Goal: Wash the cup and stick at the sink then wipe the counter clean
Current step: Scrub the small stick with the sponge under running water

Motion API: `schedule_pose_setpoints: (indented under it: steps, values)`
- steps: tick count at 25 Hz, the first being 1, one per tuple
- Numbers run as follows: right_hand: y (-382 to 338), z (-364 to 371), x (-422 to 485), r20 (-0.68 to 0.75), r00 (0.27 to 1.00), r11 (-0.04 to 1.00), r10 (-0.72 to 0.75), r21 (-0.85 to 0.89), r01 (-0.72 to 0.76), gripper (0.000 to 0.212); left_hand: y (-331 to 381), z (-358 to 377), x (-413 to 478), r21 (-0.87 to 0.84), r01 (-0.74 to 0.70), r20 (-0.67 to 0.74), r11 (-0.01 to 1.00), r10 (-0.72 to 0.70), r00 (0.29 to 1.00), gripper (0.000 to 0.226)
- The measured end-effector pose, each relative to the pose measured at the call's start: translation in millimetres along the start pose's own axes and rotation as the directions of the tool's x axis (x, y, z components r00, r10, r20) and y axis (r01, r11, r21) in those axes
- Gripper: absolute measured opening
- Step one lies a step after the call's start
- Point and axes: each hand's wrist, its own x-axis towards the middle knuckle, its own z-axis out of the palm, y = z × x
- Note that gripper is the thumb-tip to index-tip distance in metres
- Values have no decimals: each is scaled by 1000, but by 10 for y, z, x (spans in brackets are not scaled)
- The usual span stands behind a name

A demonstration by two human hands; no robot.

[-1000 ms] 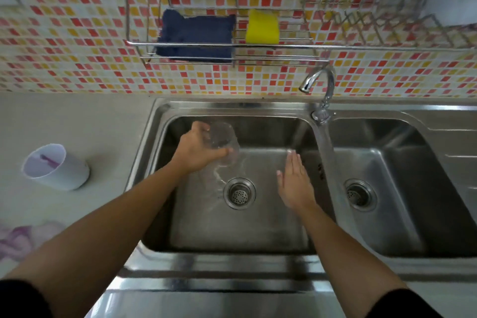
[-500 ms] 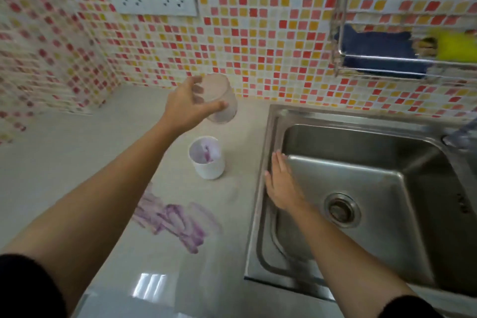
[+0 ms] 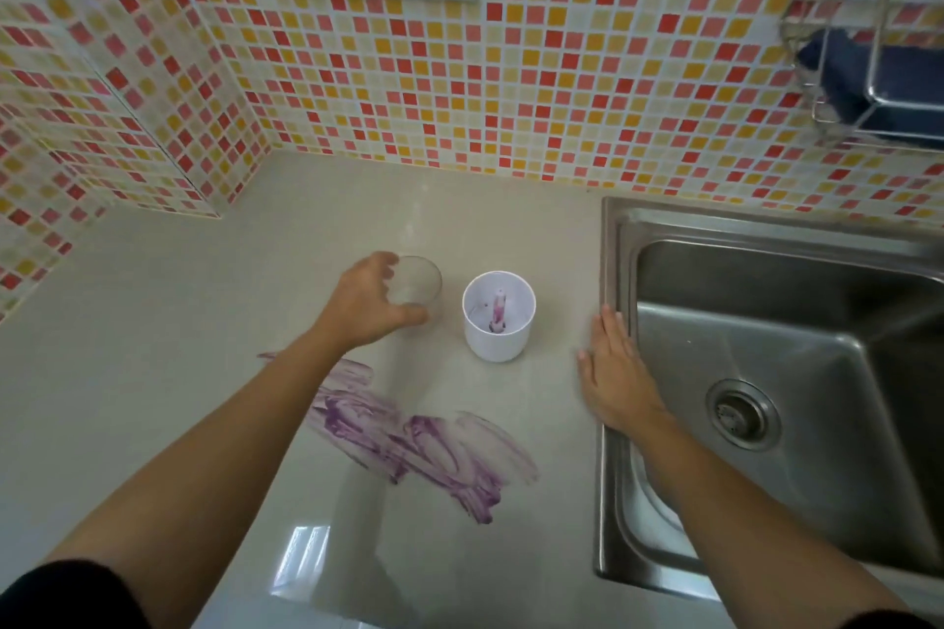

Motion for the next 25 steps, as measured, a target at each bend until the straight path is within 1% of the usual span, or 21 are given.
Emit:
schedule_pose_setpoints:
  steps: [3, 4, 6, 7, 8, 9, 10, 11, 12, 13, 14, 15, 17, 19, 21, 24, 25]
  values:
    - [-19, -5, -6, 10, 1000, 1000, 10, -20, -10, 58, -65, 92, -62, -38, 1, 7, 999, 0, 1000, 84]
    - [-22, 1, -6, 8, 1000, 1000, 10, -24, -10, 58, -74, 98, -70, -53, 0, 19, 999, 1, 1000, 89]
    - [-20, -10, 0, 0, 1000, 999, 10, -31, -10, 60, -76, 70, -94, -53, -11, 104, 999, 16, 994, 105]
    - [-18, -27, 2, -11, 1000, 1000, 5, -31, -5, 63, -66, 35, -117, -26, -25, 153, 999, 28, 988, 113]
    - [-23, -57, 9, -31, 1000, 1000, -3, -15, 3, 68, -36, -16, -139, 14, -55, 165, 998, 52, 985, 115]
    - [-45, -108, 10, -59, 998, 999, -20, 27, 22, 74, 18, -70, -164, 45, -100, 117, 994, 94, 989, 110]
    - [-84, -172, 16, -83, 996, 994, -45, 97, 53, 81, 94, -122, -183, 56, -169, 30, 984, 167, 985, 99]
    - [-131, -243, 24, -89, 993, 978, -78, 186, 93, 87, 189, -158, -179, 46, -263, -45, 964, 265, 963, 84]
    - [-193, -315, 32, -74, 990, 953, -117, 272, 133, 93, 304, -174, -160, 32, -363, -62, 931, 364, 929, 67]
    - [-280, -386, 38, -46, 985, 929, -165, 328, 171, 97, 424, -172, -123, 39, -451, -12, 892, 452, 892, 51]
    - [-379, -443, 51, -13, 979, 915, -205, 352, 197, 100, 550, -154, -79, 69, -532, 80, 844, 527, 846, 40]
    - [-485, -495, 69, 17, 972, 907, -233, 363, 211, 102, 665, -120, -31, 116, -601, 192, 791, 576, 795, 36]
    - [-674, -566, 132, 58, 964, 897, -261, 383, 220, 103, 830, -39, 52, 225, -683, 395, 695, 576, 716, 34]
    - [-799, -594, 176, 54, 960, 877, -274, 423, 227, 98, 900, 19, 102, 305, -724, 487, 619, 551, 677, 31]
    - [-830, -576, 192, 17, 956, 844, -293, 475, 250, 88, 933, 47, 113, 315, -734, 496, 602, 555, 668, 25]
    - [-803, -515, 210, 8, 957, 836, -290, 489, 250, 84, 976, 50, 119, 281, -689, 474, 668, 528, 705, 21]
    - [-800, -504, 215, 10, 957, 837, -290, 487, 249, 84, 983, 52, 123, 289, -683, 472, 671, 521, 711, 22]
